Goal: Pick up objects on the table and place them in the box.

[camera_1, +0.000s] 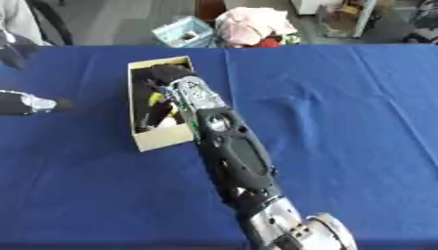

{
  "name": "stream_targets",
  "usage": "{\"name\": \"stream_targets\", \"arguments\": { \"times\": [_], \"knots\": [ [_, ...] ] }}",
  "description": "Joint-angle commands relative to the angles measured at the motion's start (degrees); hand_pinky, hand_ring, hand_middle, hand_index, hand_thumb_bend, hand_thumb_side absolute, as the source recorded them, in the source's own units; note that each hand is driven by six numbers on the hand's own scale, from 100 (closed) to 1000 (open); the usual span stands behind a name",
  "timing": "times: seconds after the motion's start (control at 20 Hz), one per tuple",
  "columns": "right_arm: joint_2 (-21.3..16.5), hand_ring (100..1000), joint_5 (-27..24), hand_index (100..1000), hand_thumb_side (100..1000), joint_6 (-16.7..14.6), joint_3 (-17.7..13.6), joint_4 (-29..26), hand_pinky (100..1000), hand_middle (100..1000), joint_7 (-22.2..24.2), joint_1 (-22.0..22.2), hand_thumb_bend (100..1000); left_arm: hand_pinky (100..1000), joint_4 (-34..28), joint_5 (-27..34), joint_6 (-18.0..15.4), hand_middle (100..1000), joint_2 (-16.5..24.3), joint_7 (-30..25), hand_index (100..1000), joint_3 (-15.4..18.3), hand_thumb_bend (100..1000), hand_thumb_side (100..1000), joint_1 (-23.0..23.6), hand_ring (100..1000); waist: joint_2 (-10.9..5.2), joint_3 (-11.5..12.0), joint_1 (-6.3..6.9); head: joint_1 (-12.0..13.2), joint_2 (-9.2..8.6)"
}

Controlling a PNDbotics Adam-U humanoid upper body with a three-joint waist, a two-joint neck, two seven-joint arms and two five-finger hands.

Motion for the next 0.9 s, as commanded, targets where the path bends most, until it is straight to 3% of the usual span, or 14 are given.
{"name": "stream_targets", "arguments": {
  "times": [0.05, 0.5, 0.9],
  "knots": [
    [-2.3, 728, -1.9, 877, 501, -0.5, -0.1, -3.0, 775, 757, -0.8, -2.3, 530, 554, -0.6, 0.5, 0.0, 529, 1.2, 0.3, 693, 0.6, 1000, 458, -0.5, 478, -0.98, -0.1, 0.32, 0.1, -0.02],
    [-11.1, 682, -12.2, 849, 475, -2.5, 0.4, -8.1, 752, 707, -5.3, -3.6, 499, 552, -0.6, 0.6, 0.1, 527, 1.5, 1.0, 692, 1.0, 1000, 459, 0.3, 475, -1.0, -0.1, -0.17, 0.7, 0.02],
    [-19.9, 659, -22.6, 838, 457, -2.5, 0.5, -15.4, 739, 681, -9.1, 0.9, 471, 553, -1.0, 0.8, 0.1, 526, 1.8, 1.7, 692, 1.4, 1000, 459, 1.7, 475, -0.7, -0.7, -0.47, 1.9, 0.3]
  ]
}}
